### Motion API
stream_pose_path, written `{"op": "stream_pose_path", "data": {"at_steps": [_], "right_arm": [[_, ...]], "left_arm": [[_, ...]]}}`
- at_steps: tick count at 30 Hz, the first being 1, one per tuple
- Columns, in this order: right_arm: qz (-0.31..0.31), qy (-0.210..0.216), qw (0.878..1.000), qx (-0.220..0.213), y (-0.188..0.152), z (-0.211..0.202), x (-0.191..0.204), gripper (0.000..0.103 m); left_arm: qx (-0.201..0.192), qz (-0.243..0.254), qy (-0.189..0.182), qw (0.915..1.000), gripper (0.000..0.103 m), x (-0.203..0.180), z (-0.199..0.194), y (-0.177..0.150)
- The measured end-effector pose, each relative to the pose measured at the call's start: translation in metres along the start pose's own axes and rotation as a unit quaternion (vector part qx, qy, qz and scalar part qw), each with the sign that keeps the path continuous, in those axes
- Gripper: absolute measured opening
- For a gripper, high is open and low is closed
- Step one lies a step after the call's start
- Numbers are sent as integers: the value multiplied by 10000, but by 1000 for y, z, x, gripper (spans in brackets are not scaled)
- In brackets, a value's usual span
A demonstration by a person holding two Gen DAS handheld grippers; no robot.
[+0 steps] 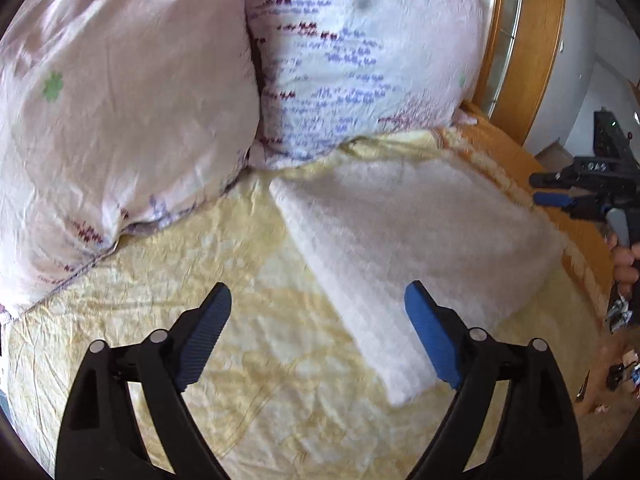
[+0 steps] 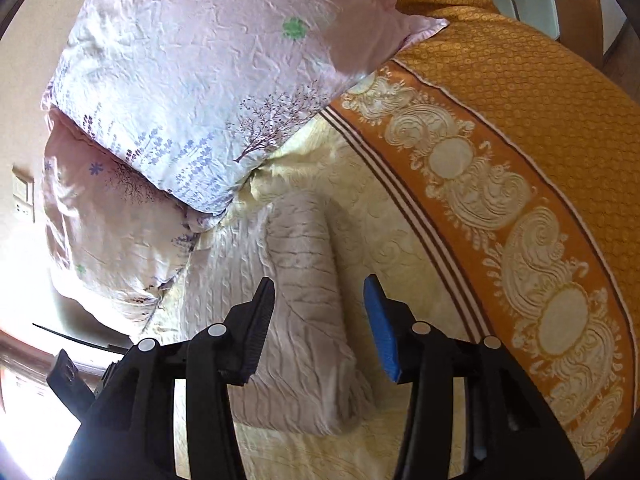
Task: Fold small clothes
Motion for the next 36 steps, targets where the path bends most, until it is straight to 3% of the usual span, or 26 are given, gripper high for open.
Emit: {"op": "stream_pose_path", "data": {"at_steps": [3, 6, 8, 9, 11, 13, 14, 16, 18, 22, 24, 26, 28, 30, 32, 36], "right_arm": [[72, 44, 9996, 286, 12, 22, 6, 48], [134, -50, 9981, 607, 17, 45, 7, 48], [21, -347, 9968, 713, 15, 56, 7, 27], [-37, -550, 9958, 737, 16, 60, 6, 24], [37, -477, 9959, 766, 16, 62, 4, 24], [36, -367, 9965, 754, 17, 58, 3, 25], [44, -327, 9966, 754, 17, 55, 1, 27], [137, -223, 9965, 796, 19, 51, -6, 49], [222, -45, 9965, 806, 22, 46, -11, 62], [307, 251, 9942, 999, 21, 40, -16, 74], [360, 368, 9916, 1190, 20, 43, -19, 74], [380, 530, 9883, 1378, 17, 47, -19, 74], [376, 584, 9852, 1564, 13, 52, -18, 74], [294, 624, 9843, 1623, 11, 55, -15, 75], [268, 701, 9833, 1661, 12, 55, -11, 75], [187, 964, 9779, 1846, 12, 64, -1, 75]], "left_arm": [[28, 143, -290, 9995, 101, -19, 12, 29], [464, 282, -134, 9984, 101, -39, 41, 34], [562, 475, 11, 9973, 101, -48, 57, 31], [700, 510, 85, 9962, 101, -51, 66, 28], [998, 475, 181, 9937, 100, -50, 81, 20], [1014, 364, 115, 9941, 100, -44, 82, 14], [997, 329, 118, 9944, 100, -42, 81, 14], [966, 291, 256, 9946, 100, -36, 79, 16], [942, 226, 400, 9945, 101, -30, 76, 17], [959, 107, 786, 9922, 101, -15, 75, 20], [984, 3, 782, 9921, 101, -7, 75, 21], [984, -286, 588, 9930, 101, 5, 74, 21], [1046, -808, 50, 9912, 101, 22, 75, 20], [1194, -1440, -619, 9804, 101, 42, 80, 15], [1328, -1877, -939, 9687, 99, 60, 87, 9], [1573, -2234, -1742, 9460, 93, 68, 100, 0]]}}
Point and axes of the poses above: each gripper's, at about its wrist camera, not at the fingertips, and z roughly the way its jaws point, x to its left, y to its top, the point moved 6 cm from there along z, roughly the way its jaws point, and after that the axes turned 10 degrees about x, right-handed, at the moved point
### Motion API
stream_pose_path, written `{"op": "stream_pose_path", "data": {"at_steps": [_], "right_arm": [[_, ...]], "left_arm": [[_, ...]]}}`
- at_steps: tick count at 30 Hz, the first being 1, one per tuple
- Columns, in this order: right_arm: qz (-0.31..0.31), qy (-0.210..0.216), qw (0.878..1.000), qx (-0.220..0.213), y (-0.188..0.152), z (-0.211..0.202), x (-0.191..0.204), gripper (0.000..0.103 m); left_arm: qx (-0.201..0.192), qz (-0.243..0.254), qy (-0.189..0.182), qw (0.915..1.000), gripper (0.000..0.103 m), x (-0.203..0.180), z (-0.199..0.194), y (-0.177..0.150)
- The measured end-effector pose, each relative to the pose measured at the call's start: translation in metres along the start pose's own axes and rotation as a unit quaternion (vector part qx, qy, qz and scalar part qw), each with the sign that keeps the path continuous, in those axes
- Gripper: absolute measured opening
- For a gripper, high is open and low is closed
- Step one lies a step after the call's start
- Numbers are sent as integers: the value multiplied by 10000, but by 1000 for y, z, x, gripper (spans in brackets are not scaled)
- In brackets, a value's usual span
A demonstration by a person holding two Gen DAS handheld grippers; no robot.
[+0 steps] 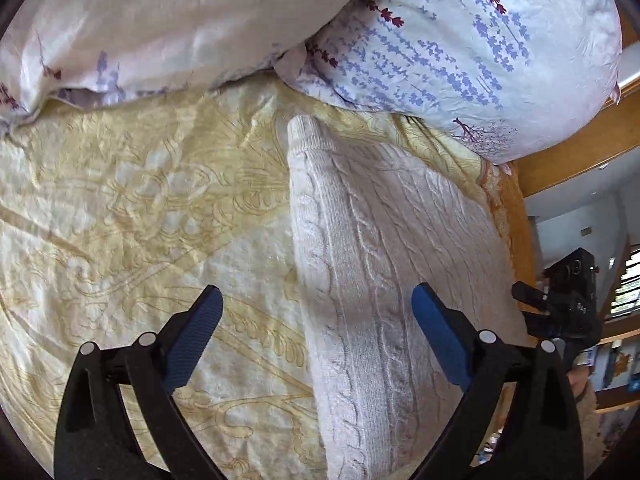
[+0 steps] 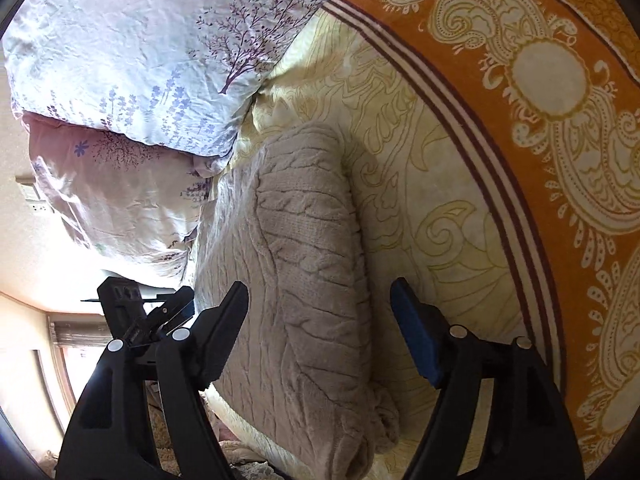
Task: Fold small clothes
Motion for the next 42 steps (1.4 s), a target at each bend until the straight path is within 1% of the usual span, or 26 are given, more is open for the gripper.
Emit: {"op": "stream_pose_path", "data": {"at_steps": [2, 5, 8, 9, 10, 11, 12, 13, 14, 16, 18, 20, 22, 24, 25, 26, 28, 31, 32, 33, 34, 35, 37, 39, 40, 42], "right_arm": [[-91, 45, 9999, 111, 1, 6, 5, 76], [-182, 49, 9996, 190, 4, 11, 11, 77], [-224, 123, 9994, 225, 5, 13, 12, 77], [-217, 196, 9993, 229, 5, 14, 12, 77], [-199, 285, 9991, 232, 4, 15, 11, 76], [-188, 432, 9986, 246, 3, 16, 11, 68], [-133, 567, 9977, 352, 1, 21, 11, 52], [-134, 585, 9974, 405, 0, 28, 13, 47], [-191, 648, 9970, 388, -3, 31, 16, 47], [-222, 841, 9957, 312, -4, 32, 24, 35], [-293, 1077, 9935, 211, -5, 30, 35, 32], [-497, 1192, 9915, 153, -7, 29, 54, 31], [-778, 1285, 9885, 179, -11, 34, 79, 30], [-1071, 1343, 9849, 230, -14, 45, 104, 30], [-1236, 1301, 9834, 253, -15, 52, 115, 29], [-1379, 1233, 9823, 291, -16, 62, 124, 29], [-1495, 1022, 9826, 415, -15, 87, 133, 29], [-1404, 452, 9872, 614, -12, 134, 125, 29], [-1301, 313, 9890, 633, -10, 144, 119, 29], [-1207, 337, 9903, 609, -9, 148, 116, 30], [-1148, 339, 9911, 591, -8, 147, 116, 32], [-1199, 233, 9906, 608, -8, 144, 119, 34], [-1355, -78, 9895, 487, -7, 128, 120, 47], [-1333, -61, 9908, 220, -2, 110, 118, 48], [-1240, 6, 9923, 44, 6, 99, 116, 48], [-1013, 139, 9946, -175, 21, 89, 111, 48]], "left_arm": [[183, 41, -334, 9993, 90, -6, 8, -4], [426, 173, -633, 9969, 83, -17, 22, -8], [405, 252, -671, 9966, 78, -25, 28, -9], [351, 229, -699, 9967, 75, -27, 27, -9], [335, 179, -771, 9963, 69, -27, 27, -9], [289, 128, -833, 9960, 65, -26, 27, -9], [233, 83, -914, 9955, 57, -25, 24, -10], [184, 43, -1003, 9948, 48, -27, 21, -11], [150, 11, -1096, 9939, 45, -25, 18, -12], [75, -33, -1253, 9921, 37, -23, 12, -13], [-13, -6, -1393, 9902, 34, -20, 2, -15], [-111, 51, -1586, 9873, 33, -18, -15, -16], [-325, 151, -1632, 9859, 33, -14, -39, -19], [-519, 154, -1665, 9846, 33, 1, -67, -22], [-589, 137, -1670, 9841, 34, 10, -80, -23], [-641, 127, -1606, 9849, 34, 20, -88, -23], [-674, 88, -1255, 9898, 36, 44, -95, -23], [-508, -282, -450, 9973, 40, 86, -80, -24], [-451, -441, -305, 9975, 42, 99, -71, -26], [-523, -561, -363, 9964, 48, 106, -67, -28], [-607, -657, -389, 9952, 53, 108, -67, -30], [-688, -688, -346, 9946, 54, 109, -70, -32], [-1010, -616, 47, 9930, 57, 109, -86, -33], [-1446, -446, 452, 9875, 57, 108, -106, -34], [-1616, -301, 526, 9850, 59, 103, -116, -37], [-1816, 81, 601, 9815, 62, 82, -127, -42]]}}
Point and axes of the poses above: each gripper's, at about its wrist camera, not at the fingertips, and z roughly the way its jaws point, x to its left, y to its top, the point moved 6 cm from there along z, roughly the way its jaws point, and after that the axes turned 10 degrees about x, right-handed, at the moved point
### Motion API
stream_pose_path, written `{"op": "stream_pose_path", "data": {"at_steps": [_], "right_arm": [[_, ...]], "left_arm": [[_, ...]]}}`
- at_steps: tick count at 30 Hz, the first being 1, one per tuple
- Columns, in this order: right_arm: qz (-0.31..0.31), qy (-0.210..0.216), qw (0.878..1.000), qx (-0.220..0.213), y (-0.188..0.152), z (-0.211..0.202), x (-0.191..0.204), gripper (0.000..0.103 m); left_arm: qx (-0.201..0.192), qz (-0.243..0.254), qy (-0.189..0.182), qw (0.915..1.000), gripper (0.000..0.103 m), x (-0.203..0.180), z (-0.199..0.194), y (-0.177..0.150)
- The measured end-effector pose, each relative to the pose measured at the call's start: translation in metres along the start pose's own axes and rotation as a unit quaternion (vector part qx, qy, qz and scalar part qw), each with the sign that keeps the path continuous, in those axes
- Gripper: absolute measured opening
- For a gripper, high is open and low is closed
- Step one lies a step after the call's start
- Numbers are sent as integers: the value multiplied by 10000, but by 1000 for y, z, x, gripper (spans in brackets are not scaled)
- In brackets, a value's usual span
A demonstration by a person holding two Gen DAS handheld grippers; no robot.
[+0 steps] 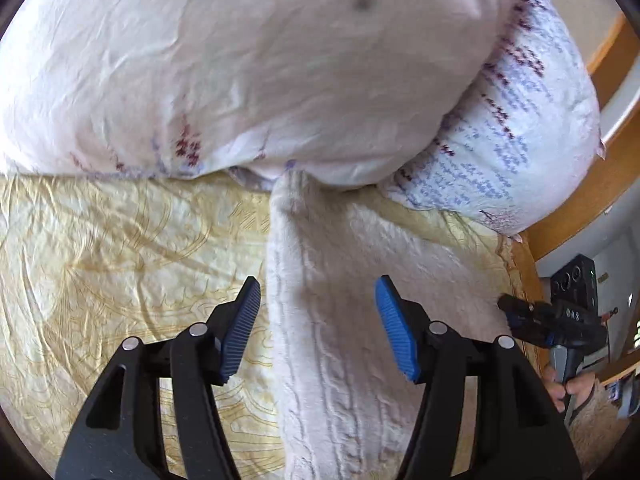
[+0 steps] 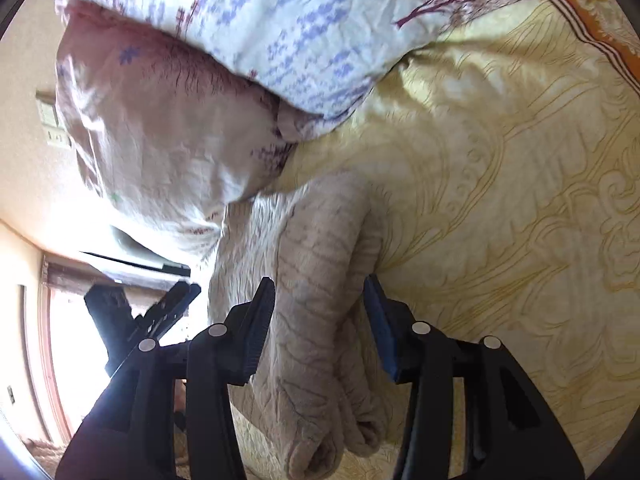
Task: Fold small clothes
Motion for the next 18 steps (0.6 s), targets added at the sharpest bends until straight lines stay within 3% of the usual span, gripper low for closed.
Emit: {"op": "stream_pose_path", "data": {"at_steps": [5, 7, 9, 13, 18], "right_arm": [[194, 95, 9997, 67, 11, 12, -5, 47], [28, -20, 9999, 104, 12, 21, 1, 18], [-210, -376, 9990, -121, 15, 17, 8, 11], [-282, -814, 9957, -347, 30, 8, 8, 9], [-46, -1216, 9925, -142, 36, 22, -13, 9]], "left_arm": [[142, 1009, 156, 9947, 64, -56, 11, -13], [317, 1214, 270, 9917, 64, -72, 30, -18], [536, 1313, 337, 9893, 64, -80, 44, -20], [715, 1393, 385, 9869, 67, -87, 58, -22], [849, 1464, 415, 9847, 69, -86, 64, -23]]}}
Point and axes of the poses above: each gripper's, at about its wrist camera, not at the fingertips, and z roughly the way its jaws point, x to its left, y to its top, the point moved 6 cm from there along z, roughly the way its jaws point, and after that the axes turned 10 degrees about x, right-handed, at the moved point
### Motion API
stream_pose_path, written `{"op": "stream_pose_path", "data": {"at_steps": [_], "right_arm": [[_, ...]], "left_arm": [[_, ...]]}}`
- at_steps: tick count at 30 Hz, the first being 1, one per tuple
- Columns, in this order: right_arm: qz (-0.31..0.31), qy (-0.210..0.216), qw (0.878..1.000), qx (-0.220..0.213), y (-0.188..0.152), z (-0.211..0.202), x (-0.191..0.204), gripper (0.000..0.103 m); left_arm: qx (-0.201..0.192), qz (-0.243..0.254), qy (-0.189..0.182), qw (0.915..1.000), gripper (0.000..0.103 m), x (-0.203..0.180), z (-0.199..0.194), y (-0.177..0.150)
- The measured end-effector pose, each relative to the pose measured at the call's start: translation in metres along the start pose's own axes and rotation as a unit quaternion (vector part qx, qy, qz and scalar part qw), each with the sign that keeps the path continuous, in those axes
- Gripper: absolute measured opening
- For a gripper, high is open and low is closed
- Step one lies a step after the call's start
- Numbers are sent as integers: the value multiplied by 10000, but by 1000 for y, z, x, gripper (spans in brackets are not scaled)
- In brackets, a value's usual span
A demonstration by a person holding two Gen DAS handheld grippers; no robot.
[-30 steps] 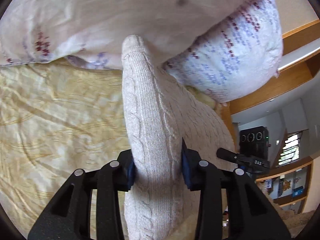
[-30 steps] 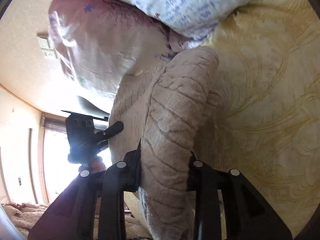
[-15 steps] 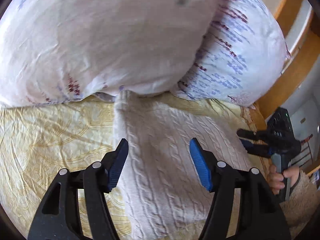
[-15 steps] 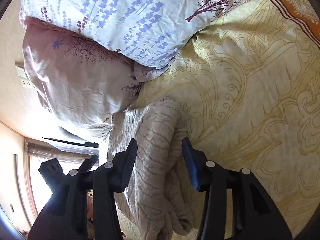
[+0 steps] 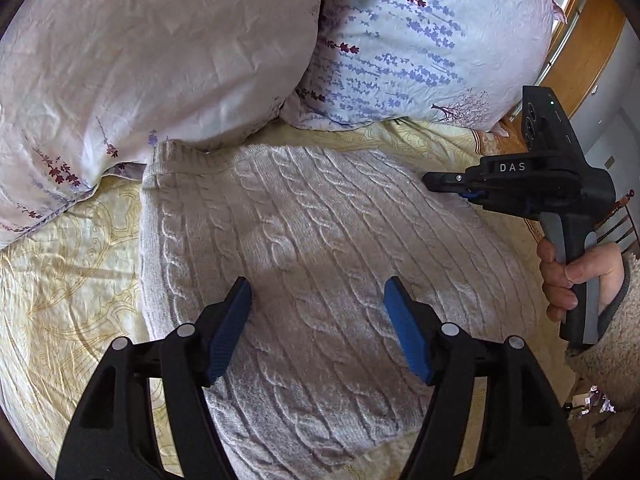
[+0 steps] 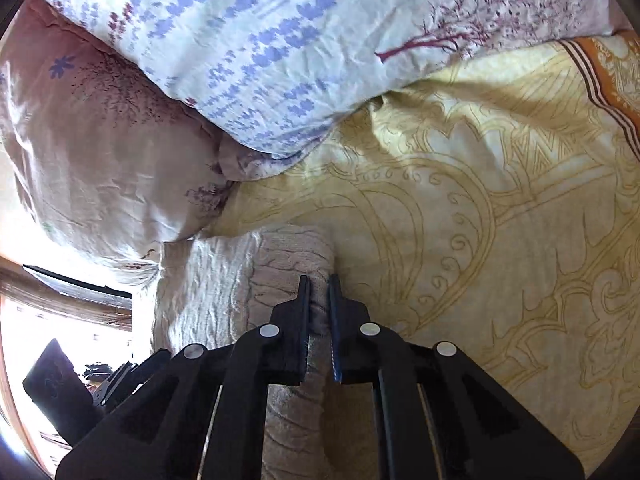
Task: Fold small clothes
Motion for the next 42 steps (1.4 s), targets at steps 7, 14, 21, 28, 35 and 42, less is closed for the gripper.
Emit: {"op": "stream_pose_path", "data": {"at_steps": [7, 14, 21, 28, 35, 42], "right_arm": [[-67, -47, 9999, 74, 0, -3, 5, 11], [-303, 129, 9994, -118, -36, -52, 15, 43], [-180, 472, 9985, 217, -75, -39, 17, 30], [-387, -508, 9980, 29, -74, -29, 13, 17], [-1094, -1249, 9840, -641, -87, -59, 37, 40], [-2202, -1726, 9506, -1346, -140, -62, 75, 39]], "left_arm": [[42, 3, 128, 9999, 71, -3, 10, 5], [-375, -265, -73, 9989, 72, 18, -30, -24], [-274, -74, 227, 9993, 72, 15, -30, -44], [-43, 181, 604, 9980, 75, 7, -8, -47], [-438, -155, 746, 9961, 81, 6, -28, -47], [-554, -458, 1119, 9911, 89, 4, -31, -63]]}}
Point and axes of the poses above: each gripper's, at about its wrist camera, not at the fingertips, and z roughly the way its jaws point, x to its left, y to its top, the point moved 6 cm from there along z, roughly the way its jaws point, and after that the axes turned 10 degrees about x, right-handed, at the moved point
